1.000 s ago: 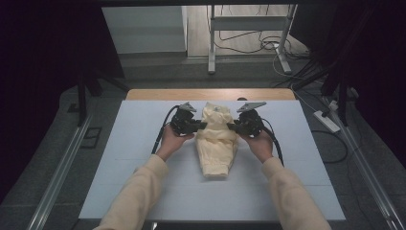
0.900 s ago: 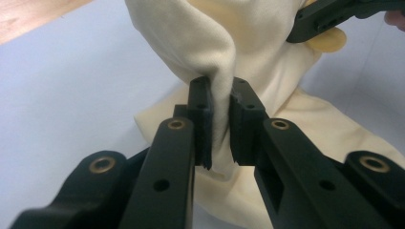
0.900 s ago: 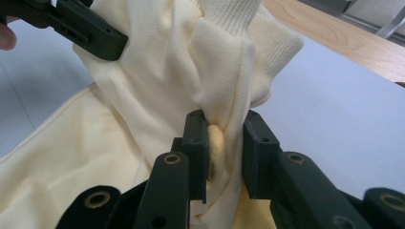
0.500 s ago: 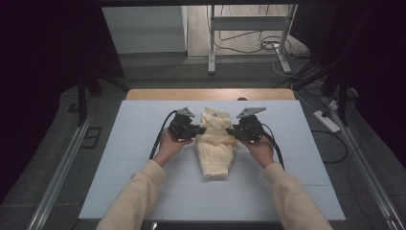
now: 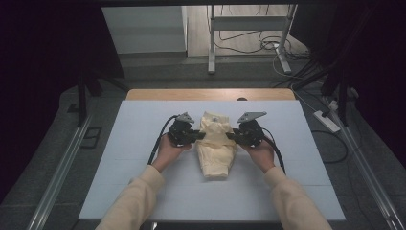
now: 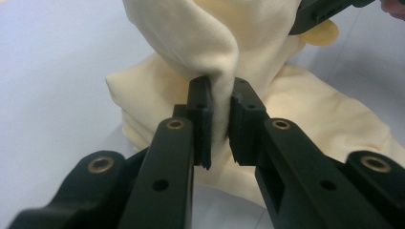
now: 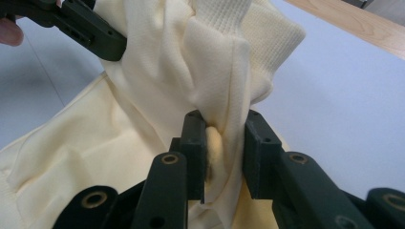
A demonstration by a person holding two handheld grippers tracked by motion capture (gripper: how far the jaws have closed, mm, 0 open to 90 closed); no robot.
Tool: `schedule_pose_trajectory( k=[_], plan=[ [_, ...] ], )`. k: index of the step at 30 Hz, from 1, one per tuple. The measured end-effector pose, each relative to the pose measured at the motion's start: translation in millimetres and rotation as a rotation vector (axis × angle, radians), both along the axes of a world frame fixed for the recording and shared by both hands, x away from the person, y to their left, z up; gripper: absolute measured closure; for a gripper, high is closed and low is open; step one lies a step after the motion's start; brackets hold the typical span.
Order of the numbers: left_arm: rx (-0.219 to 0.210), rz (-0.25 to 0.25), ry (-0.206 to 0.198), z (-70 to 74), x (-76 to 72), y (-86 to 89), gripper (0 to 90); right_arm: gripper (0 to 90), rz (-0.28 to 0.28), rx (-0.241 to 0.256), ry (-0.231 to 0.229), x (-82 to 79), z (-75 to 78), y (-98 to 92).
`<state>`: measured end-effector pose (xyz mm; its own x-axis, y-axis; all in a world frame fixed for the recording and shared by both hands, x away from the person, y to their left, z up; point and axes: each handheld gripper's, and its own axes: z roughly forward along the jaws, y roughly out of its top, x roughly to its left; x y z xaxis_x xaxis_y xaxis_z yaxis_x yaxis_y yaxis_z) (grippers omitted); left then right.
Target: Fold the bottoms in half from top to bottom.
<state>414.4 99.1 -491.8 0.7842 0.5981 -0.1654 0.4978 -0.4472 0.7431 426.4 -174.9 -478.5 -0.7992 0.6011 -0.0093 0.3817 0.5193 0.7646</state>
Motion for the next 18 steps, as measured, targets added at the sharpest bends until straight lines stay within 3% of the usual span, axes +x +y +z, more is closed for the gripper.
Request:
schedule_pose_trajectory(
  k=[18],
  plan=[
    [0.014, -0.016, -0.008, -8.4, -14.3, -1.8, 76.9, 67.2, -0.001, -0.003, -0.015, -18.0, -7.2, -0.9]
  ],
)
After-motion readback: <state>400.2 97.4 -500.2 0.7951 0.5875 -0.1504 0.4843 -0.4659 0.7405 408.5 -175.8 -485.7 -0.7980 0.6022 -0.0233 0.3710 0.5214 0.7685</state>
